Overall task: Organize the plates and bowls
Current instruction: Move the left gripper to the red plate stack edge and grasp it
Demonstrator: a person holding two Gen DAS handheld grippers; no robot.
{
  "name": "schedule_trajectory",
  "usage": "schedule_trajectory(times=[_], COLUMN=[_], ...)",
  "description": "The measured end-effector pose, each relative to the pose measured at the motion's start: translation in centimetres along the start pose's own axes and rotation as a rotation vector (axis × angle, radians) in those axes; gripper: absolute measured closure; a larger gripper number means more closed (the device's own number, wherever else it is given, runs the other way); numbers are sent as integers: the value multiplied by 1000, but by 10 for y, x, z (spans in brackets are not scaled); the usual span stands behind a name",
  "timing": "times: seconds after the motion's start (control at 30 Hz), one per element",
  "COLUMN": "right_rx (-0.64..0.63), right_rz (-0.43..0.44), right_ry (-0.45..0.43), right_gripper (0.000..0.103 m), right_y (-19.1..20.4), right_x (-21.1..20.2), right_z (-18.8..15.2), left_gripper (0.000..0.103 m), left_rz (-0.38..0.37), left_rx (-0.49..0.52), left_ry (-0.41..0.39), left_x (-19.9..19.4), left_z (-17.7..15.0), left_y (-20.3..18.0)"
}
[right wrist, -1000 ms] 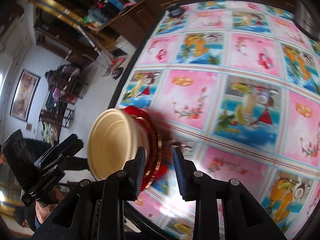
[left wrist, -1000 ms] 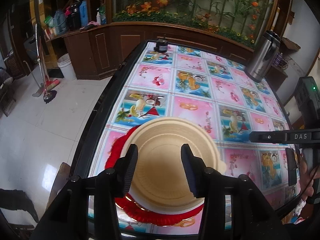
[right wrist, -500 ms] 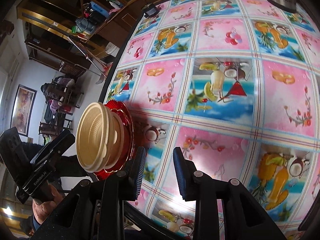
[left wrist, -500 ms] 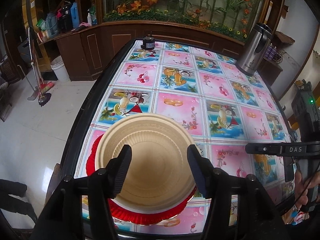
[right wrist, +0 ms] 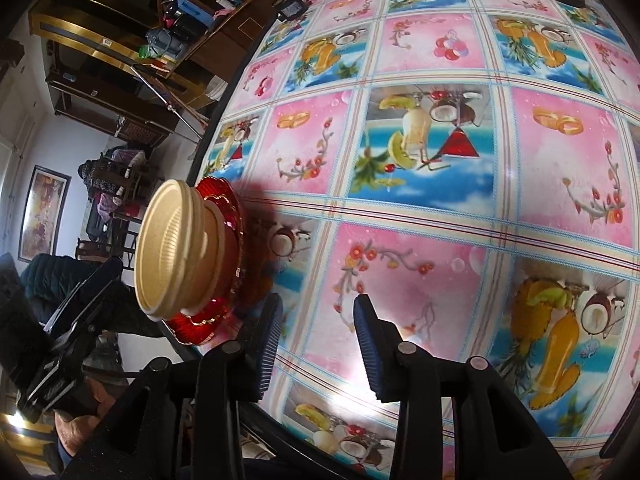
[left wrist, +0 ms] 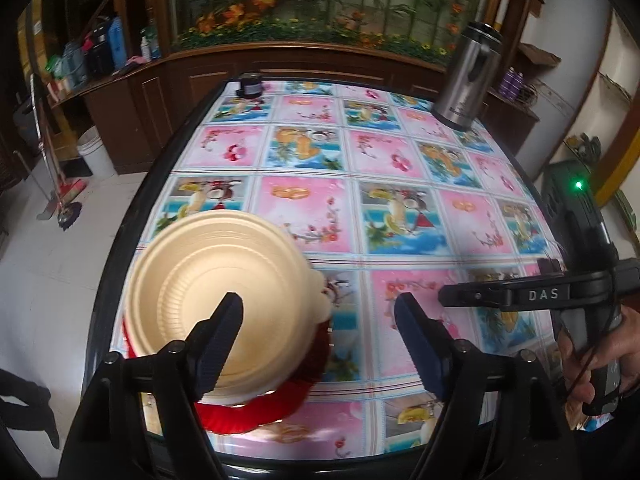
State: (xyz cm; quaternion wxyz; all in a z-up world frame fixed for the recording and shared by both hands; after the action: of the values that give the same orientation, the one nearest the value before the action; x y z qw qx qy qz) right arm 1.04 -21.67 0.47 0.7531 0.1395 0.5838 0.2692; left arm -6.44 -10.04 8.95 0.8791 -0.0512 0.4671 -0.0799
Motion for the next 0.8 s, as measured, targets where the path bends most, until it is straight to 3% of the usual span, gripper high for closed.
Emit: schedule_trajectory(times=[0.37, 0.8], right_rx=[29, 4], right_rz=[-59, -149], right_ry=[-16, -47], right_gripper=[46, 35], right_y=[-32, -52], right_x=[-17, -32], right_z=[-18, -32], left_gripper=[8, 4], left_rz=[-35, 98], left_rx=[116, 198], left_ry=[59, 77], left_x=[30, 57], left_z=[-19, -31], left_y=[-57, -70])
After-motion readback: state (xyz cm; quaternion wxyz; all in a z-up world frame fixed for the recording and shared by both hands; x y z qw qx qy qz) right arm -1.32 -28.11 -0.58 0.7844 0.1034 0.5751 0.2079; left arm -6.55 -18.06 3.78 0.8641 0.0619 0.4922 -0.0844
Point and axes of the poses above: each gripper's, at about its wrist camera, not at the fingertips, and x roughly the way its jaws point, y to its left, z to its top, the point moved 6 cm from there along x, roughly the way its jaws point, and after that the axes turned 7 degrees about -x, right-handed, at the moved point
